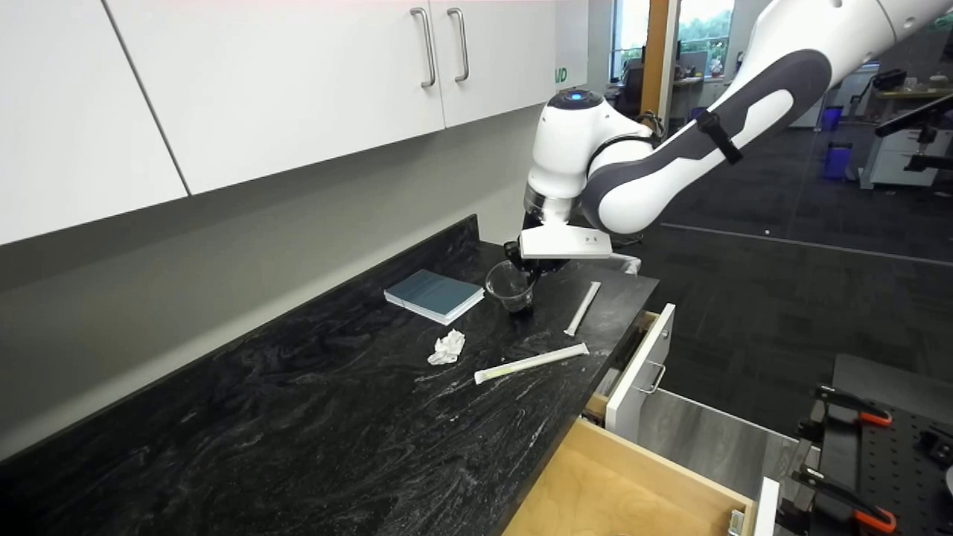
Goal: Move the plastic object to the right.
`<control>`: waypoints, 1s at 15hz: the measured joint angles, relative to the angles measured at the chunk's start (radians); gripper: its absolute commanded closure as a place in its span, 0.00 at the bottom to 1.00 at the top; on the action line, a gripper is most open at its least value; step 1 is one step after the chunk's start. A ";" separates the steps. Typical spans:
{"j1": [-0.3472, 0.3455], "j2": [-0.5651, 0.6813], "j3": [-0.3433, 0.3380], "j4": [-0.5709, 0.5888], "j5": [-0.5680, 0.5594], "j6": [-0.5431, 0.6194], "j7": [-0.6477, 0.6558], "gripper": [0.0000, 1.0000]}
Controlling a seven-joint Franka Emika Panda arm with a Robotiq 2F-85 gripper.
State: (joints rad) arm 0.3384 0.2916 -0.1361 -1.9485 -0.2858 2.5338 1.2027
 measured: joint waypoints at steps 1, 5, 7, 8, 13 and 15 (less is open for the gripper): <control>-0.018 0.001 0.016 0.000 0.021 0.000 -0.007 0.95; -0.160 0.005 0.072 0.011 0.278 -0.014 -0.144 0.95; -0.243 0.010 0.077 0.034 0.415 -0.059 -0.221 0.95; -0.280 0.015 0.073 0.051 0.461 -0.085 -0.237 0.95; -0.371 0.084 0.023 0.142 0.517 -0.116 -0.204 0.95; -0.370 0.137 0.010 0.178 0.516 -0.096 -0.156 0.95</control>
State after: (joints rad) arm -0.0315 0.4284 -0.1265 -1.7709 0.2300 2.4378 1.0467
